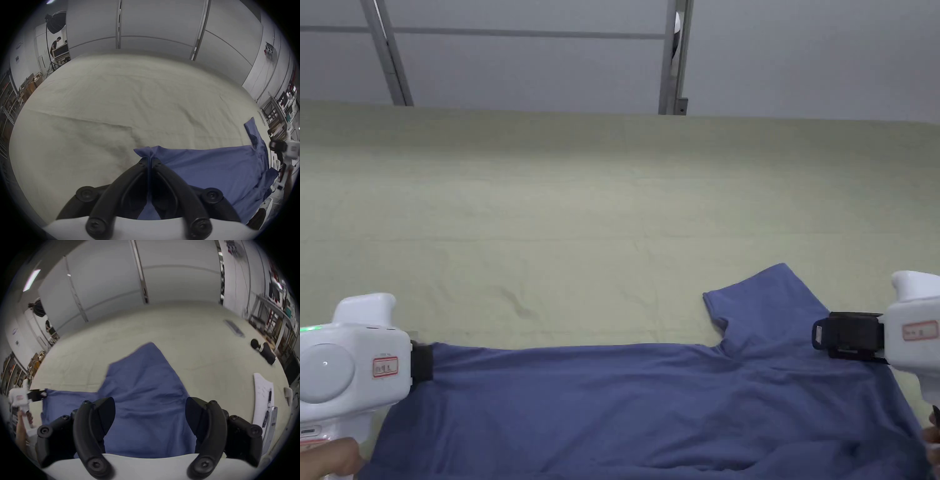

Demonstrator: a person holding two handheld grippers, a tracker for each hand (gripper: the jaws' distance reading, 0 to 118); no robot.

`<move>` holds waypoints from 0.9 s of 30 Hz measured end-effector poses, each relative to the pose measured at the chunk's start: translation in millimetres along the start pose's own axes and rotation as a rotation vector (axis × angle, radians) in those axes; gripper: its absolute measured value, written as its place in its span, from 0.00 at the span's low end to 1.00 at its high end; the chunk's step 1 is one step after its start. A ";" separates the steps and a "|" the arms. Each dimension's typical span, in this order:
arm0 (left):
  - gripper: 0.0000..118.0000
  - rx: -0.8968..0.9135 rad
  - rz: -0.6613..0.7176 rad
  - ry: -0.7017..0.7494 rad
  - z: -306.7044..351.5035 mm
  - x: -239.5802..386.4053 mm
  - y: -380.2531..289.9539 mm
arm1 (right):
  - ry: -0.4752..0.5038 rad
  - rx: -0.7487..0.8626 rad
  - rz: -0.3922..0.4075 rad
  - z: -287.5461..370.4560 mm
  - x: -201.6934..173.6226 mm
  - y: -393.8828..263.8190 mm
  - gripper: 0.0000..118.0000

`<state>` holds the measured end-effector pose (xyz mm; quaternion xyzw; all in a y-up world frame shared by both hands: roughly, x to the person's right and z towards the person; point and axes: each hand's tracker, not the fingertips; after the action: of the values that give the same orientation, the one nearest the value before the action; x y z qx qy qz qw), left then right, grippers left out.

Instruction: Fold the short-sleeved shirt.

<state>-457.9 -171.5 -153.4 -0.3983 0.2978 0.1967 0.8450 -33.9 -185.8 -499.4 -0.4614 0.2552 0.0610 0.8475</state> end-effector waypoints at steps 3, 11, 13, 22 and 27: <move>0.02 -0.001 0.019 -0.008 9.0 -0.7 -0.8 | -0.090 -0.145 -0.050 -39.7 11.2 13.2 0.63; 0.02 0.027 0.036 -0.015 38.8 7.9 -9.8 | -0.043 -0.045 0.216 1.3 -35.0 -4.3 0.03; 0.02 0.052 0.050 -0.039 61.4 4.7 -10.9 | 0.024 0.031 0.142 24.9 -26.8 -2.8 0.03; 0.02 0.138 0.041 -0.079 171.4 -38.5 -43.6 | 0.161 0.164 0.072 180.6 14.4 -50.2 0.03; 0.02 0.024 -0.049 -0.044 180.9 -39.6 -107.8 | 0.161 0.092 0.077 206.1 32.8 -114.4 0.03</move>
<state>-363.2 -97.6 24.0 -0.3908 0.2716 0.1809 0.8607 110.7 -87.3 -338.1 -0.4152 0.3427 0.0443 0.8415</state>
